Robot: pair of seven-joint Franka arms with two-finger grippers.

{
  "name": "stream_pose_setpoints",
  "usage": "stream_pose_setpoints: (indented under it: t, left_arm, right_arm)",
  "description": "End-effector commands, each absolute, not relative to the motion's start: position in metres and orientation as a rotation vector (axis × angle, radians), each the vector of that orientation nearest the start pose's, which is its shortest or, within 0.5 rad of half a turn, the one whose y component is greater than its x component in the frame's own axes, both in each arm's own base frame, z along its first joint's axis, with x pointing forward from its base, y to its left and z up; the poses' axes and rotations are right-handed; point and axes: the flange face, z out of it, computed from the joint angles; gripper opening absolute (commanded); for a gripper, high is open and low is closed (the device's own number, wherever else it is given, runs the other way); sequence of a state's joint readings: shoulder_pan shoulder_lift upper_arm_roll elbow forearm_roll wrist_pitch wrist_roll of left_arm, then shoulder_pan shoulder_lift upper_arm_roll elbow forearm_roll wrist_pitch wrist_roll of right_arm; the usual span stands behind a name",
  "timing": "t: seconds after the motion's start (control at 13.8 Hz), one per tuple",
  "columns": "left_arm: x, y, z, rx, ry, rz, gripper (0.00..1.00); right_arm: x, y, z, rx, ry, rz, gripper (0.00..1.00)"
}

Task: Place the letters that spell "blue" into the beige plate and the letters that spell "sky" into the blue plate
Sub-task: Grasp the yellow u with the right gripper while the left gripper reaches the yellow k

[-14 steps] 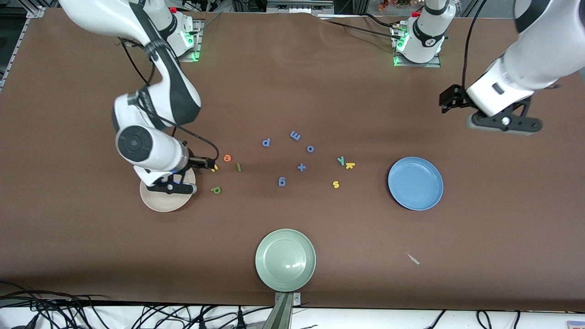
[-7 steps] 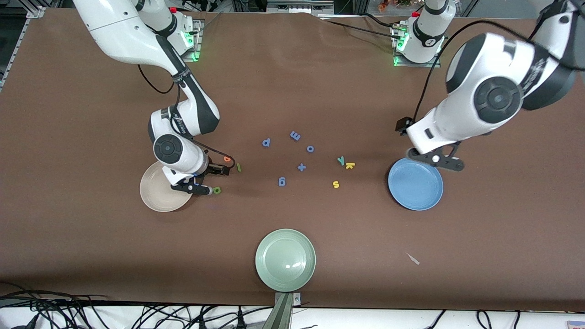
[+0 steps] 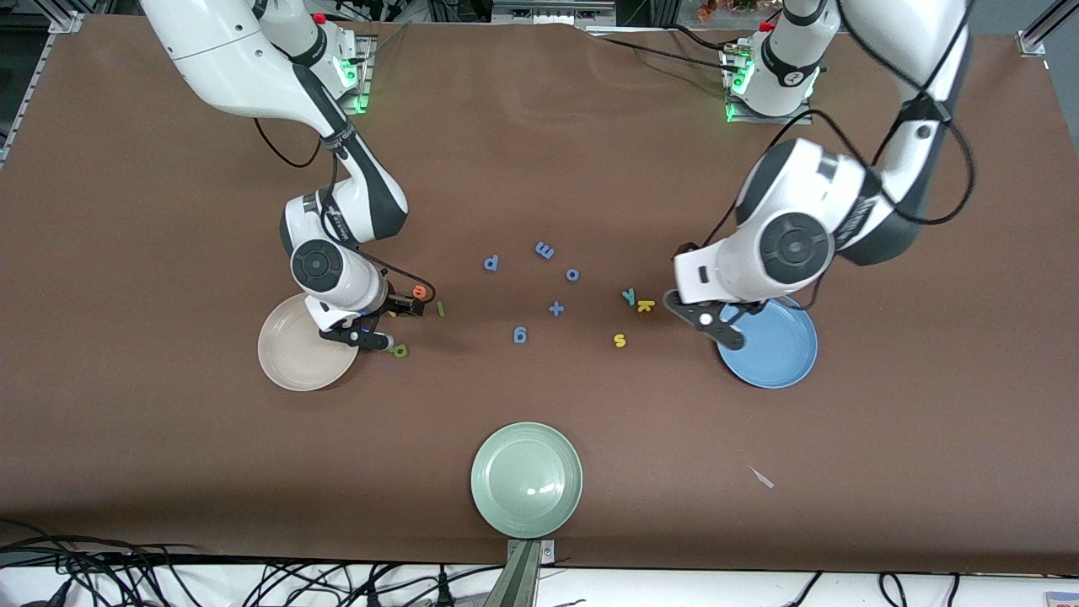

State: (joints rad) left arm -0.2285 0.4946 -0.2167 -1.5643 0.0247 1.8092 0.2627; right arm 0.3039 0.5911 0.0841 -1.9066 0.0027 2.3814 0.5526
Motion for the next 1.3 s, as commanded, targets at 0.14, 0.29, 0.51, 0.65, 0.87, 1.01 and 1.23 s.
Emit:
stream_pose_setpoints:
  t: [0.14,0.29,0.51,0.65,0.87,1.01,1.23]
  left_arm:
    - [0.607,-0.280,0.273,-2.814,1.620,0.328,0.99]
    - [0.595,-0.281,0.241,-2.742,1.761,0.236,0.99]
    - [0.561,-0.308,0.211,-2.476,1.937,0.185,0.94]
    - [0.553,-0.317,0.202,-2.423,1.977,0.169,0.93]
    - [0.542,-0.317,0.180,-2.409,2.004,0.128,0.92]
    - [0.542,-0.318,0.176,-2.351,2.031,0.108,0.86]
    - [0.538,-0.322,0.171,-2.346,2.043,0.118,0.64]
  right_arm:
    - [0.563,0.228,0.177,-3.135,0.287,0.142,0.78]
    - [0.561,0.228,0.175,-3.133,0.287,0.133,0.70]
    - [0.561,0.228,0.175,-3.133,0.287,0.133,0.49]
    - [0.561,0.227,0.176,-3.132,0.289,0.130,0.33]
    - [0.562,0.227,0.180,-3.132,0.286,0.126,0.20]
    - [0.567,0.229,0.198,-3.127,0.275,0.104,0.20]
    - [0.579,0.224,0.233,-3.148,0.248,0.157,0.20]
